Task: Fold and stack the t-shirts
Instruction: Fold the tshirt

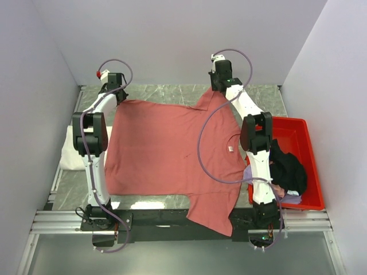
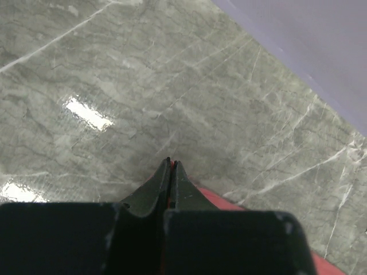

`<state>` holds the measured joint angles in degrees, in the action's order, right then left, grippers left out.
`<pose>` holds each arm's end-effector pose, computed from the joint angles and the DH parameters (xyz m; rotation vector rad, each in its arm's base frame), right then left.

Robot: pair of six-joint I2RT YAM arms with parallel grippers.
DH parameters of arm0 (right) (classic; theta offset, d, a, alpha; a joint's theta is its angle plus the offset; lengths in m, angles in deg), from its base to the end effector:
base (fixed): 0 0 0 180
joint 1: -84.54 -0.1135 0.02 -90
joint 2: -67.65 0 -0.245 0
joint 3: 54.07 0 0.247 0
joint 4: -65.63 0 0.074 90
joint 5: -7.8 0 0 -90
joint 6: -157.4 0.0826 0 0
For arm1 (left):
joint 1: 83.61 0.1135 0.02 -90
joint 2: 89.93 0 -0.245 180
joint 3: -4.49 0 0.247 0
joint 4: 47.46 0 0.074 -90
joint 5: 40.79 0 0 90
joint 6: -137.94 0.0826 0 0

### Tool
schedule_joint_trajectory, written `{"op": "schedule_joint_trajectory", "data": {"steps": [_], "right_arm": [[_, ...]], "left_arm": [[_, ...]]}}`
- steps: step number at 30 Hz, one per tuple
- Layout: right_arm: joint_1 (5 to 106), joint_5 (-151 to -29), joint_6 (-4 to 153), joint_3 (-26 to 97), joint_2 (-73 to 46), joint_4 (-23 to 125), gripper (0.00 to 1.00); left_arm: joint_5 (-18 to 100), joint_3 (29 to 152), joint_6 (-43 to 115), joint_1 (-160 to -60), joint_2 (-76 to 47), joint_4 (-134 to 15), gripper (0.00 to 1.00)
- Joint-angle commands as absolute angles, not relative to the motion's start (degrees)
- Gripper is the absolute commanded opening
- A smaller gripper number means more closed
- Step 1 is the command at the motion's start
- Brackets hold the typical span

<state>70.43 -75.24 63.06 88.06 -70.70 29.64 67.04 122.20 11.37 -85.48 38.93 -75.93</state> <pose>0.5664 0.1321 0.2095 -0.2706 2.1112 -0.0289 0.5342 0.0079 0.1592 -0.8173 2.0675 -0.0149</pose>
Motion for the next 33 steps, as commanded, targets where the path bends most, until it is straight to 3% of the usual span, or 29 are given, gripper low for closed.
{"op": "schedule_joint_trajectory", "data": {"steps": [1,19,33], "right_arm": [[71.0,-75.4,63.4,87.9,-66.7,31.1,0.01],[70.7,-79.0,71.2,57.8,-40.6,26.6,0.00],[70.0,-76.9,72.6,37.7,-22.4,24.2,0.00]], "left_arm": [[63.8,122.7,12.8,-85.0,36.5,-71.2,0.00],[60.9,98.2,10.0,-85.2,18.5,-66.4,0.00],[65.6,87.8,7.2,-85.2,9.1,-72.7,0.00]]}}
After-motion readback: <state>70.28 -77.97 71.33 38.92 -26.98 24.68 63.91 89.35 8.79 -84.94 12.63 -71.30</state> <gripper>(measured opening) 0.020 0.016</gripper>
